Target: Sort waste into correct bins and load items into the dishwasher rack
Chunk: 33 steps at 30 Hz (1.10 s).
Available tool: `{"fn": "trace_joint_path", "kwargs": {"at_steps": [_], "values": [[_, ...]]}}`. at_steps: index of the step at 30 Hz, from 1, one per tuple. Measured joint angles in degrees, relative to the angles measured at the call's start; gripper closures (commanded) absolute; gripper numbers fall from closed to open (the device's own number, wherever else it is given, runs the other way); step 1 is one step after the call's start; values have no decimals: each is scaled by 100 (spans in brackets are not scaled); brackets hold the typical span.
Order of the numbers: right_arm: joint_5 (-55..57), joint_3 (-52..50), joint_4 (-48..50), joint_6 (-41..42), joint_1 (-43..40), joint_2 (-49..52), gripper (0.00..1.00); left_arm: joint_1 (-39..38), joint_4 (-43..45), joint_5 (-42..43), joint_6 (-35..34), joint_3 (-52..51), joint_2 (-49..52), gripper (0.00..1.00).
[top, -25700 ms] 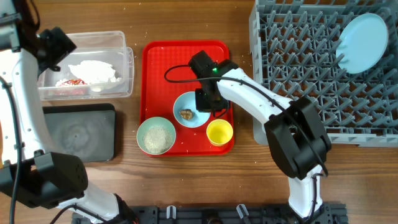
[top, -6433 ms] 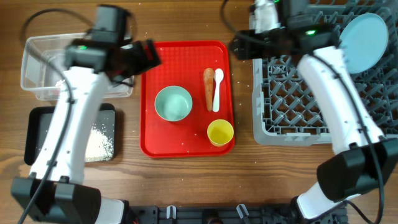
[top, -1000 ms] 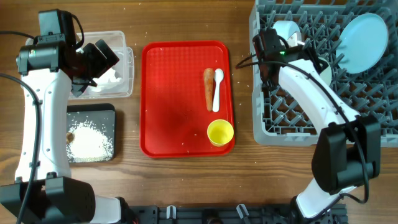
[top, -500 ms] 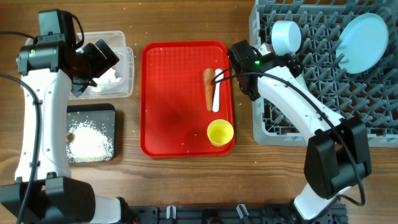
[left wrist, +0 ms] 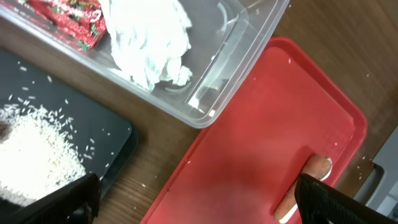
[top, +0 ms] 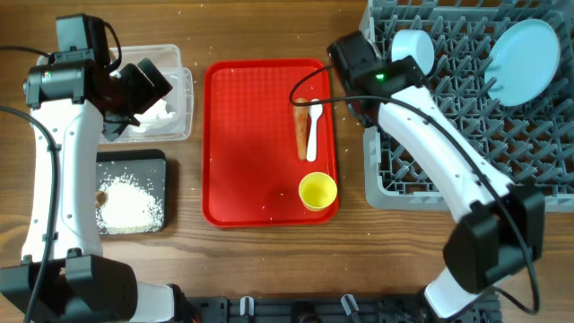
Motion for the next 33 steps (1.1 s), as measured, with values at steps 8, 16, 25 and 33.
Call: {"fn": "trace_joint_path", "kwargs": {"at_steps": [8, 16, 25, 33], "values": [[-2439, 210, -20, 387, 0, -787, 0, 0, -170, 0, 61, -2, 0, 0], [-5064, 210, 240, 1047, 0, -789, 28, -232, -321, 2, 177, -4, 0, 0], [-4706, 210, 605, 2778, 0, -616, 33, -1091, 7, -83, 181, -9, 37, 0], [-4113, 208, 623, 3585, -601, -605, 29, -2706, 1202, -170, 164, -11, 1158, 2]]}}
